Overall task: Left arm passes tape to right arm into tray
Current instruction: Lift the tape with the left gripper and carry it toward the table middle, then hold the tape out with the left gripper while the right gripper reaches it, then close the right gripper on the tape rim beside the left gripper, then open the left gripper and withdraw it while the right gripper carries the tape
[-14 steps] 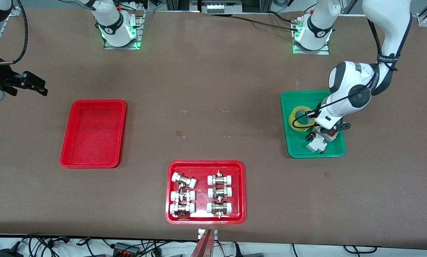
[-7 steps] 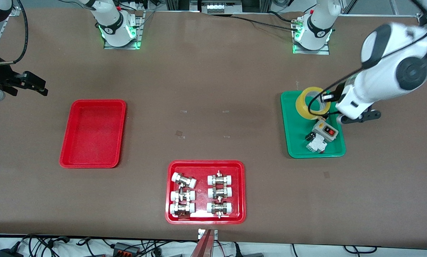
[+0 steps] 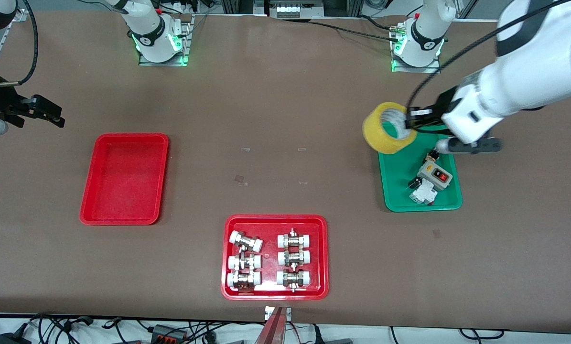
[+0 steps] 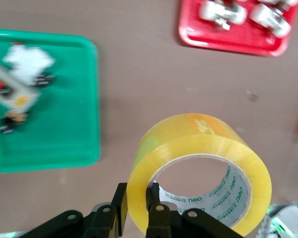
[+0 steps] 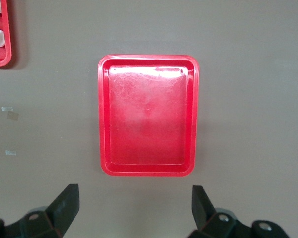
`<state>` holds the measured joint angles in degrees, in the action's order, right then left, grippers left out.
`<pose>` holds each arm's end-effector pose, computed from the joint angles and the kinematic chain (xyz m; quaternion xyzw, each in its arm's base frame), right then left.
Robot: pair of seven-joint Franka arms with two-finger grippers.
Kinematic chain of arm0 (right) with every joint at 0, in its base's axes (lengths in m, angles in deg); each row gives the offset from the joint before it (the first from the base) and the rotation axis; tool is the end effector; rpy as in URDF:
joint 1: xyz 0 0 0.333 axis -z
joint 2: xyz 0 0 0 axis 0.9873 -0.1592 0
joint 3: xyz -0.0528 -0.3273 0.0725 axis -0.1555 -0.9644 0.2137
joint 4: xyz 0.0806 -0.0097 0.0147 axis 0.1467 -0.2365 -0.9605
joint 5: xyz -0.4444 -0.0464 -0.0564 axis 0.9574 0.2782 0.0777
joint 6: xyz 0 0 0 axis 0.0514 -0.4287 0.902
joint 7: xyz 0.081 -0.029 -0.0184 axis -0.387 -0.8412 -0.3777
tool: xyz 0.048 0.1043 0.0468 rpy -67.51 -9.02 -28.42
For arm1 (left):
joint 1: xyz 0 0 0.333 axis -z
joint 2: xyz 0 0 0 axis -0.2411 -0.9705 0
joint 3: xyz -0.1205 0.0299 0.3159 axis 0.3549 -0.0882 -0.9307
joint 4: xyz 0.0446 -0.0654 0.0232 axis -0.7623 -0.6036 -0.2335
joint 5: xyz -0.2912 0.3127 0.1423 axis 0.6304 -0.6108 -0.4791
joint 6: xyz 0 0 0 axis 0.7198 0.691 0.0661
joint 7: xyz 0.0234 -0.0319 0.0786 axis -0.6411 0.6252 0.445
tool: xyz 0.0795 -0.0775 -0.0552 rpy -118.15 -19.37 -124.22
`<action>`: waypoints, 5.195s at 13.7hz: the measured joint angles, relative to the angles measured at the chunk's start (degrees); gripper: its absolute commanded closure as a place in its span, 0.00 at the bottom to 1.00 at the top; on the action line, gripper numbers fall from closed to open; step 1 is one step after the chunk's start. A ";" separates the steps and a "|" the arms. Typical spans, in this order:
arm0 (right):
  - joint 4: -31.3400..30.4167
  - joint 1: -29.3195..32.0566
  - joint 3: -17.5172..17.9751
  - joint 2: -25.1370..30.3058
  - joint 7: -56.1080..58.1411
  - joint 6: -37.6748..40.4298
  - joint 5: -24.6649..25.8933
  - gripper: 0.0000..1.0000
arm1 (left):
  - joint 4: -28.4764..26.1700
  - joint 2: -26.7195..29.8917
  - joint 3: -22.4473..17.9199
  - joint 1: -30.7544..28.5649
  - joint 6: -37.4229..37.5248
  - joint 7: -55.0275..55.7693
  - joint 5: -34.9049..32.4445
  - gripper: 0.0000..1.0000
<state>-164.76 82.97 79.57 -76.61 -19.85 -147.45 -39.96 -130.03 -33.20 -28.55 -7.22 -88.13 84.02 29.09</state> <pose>0.6123 -0.0234 0.5743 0.9999 0.0088 -0.0050 0.0067 0.6297 -0.2317 0.5427 0.9819 0.0302 -0.1184 0.1448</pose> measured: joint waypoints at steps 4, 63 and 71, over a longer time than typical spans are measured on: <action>0.08 -3.43 0.93 -3.56 0.18 0.27 -0.08 0.00 | 4.59 -8.56 0.45 10.22 -7.27 7.69 2.38 1.00; 7.22 -13.26 0.89 -27.39 20.82 -3.72 -56.36 0.70 | 16.94 -27.31 0.57 24.27 -34.10 38.77 12.56 0.00; 7.18 -13.17 0.42 -27.77 21.26 -4.23 -55.10 0.71 | 18.75 -17.97 -0.59 8.48 -5.27 27.87 10.29 0.00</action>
<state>-157.58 69.80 79.98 -104.39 1.41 -151.69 -95.06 -111.28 -51.17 -29.14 1.26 -93.40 111.89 39.38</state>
